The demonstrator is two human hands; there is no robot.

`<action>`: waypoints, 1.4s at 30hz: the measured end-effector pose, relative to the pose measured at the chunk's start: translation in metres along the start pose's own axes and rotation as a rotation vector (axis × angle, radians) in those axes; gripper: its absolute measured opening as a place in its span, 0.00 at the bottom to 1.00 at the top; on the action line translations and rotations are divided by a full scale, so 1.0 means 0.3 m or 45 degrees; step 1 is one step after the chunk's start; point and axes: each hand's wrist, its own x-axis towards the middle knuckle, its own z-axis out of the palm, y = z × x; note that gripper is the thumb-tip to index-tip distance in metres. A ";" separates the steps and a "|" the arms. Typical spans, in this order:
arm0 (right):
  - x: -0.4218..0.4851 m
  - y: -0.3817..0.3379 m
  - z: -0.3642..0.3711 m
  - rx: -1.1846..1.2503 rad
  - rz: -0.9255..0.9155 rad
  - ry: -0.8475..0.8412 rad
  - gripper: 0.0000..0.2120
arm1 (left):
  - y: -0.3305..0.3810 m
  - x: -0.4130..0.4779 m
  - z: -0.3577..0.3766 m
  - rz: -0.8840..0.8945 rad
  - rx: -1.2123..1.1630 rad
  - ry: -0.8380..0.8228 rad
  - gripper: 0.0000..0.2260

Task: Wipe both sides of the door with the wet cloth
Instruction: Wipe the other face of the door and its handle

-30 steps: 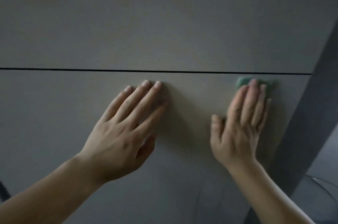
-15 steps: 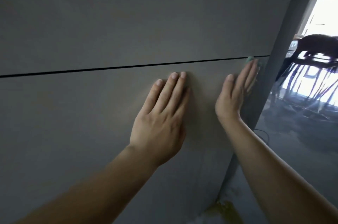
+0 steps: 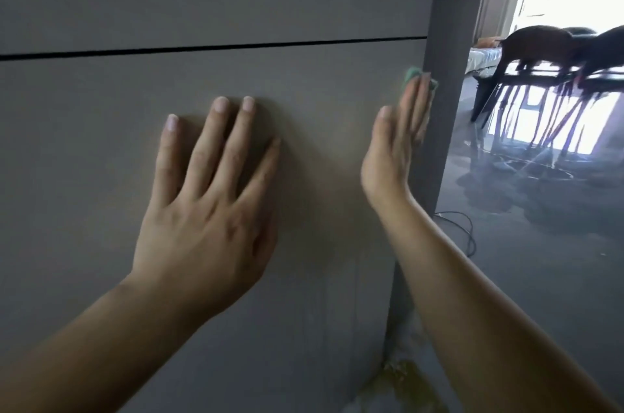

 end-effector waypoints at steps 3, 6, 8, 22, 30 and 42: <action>-0.129 -0.014 0.017 -0.013 -0.089 -0.036 0.35 | 0.029 -0.005 0.020 0.022 0.009 -0.017 0.33; -0.423 0.000 -0.008 -0.118 -0.486 -0.345 0.34 | 0.050 -0.034 0.038 0.041 0.025 -0.057 0.33; -0.405 0.066 -0.020 -0.156 -0.557 -0.350 0.33 | 0.056 -0.056 0.046 0.052 0.026 -0.067 0.33; -0.451 0.138 0.008 -0.083 -0.244 -0.211 0.31 | 0.067 -0.077 0.080 0.039 0.034 -0.043 0.34; -0.650 0.162 -0.004 -0.130 -0.277 -0.364 0.34 | 0.127 -0.140 0.127 0.089 0.015 -0.118 0.34; -0.813 0.219 -0.026 -0.128 -0.227 -0.481 0.35 | 0.173 -0.164 0.175 0.012 0.014 -0.099 0.36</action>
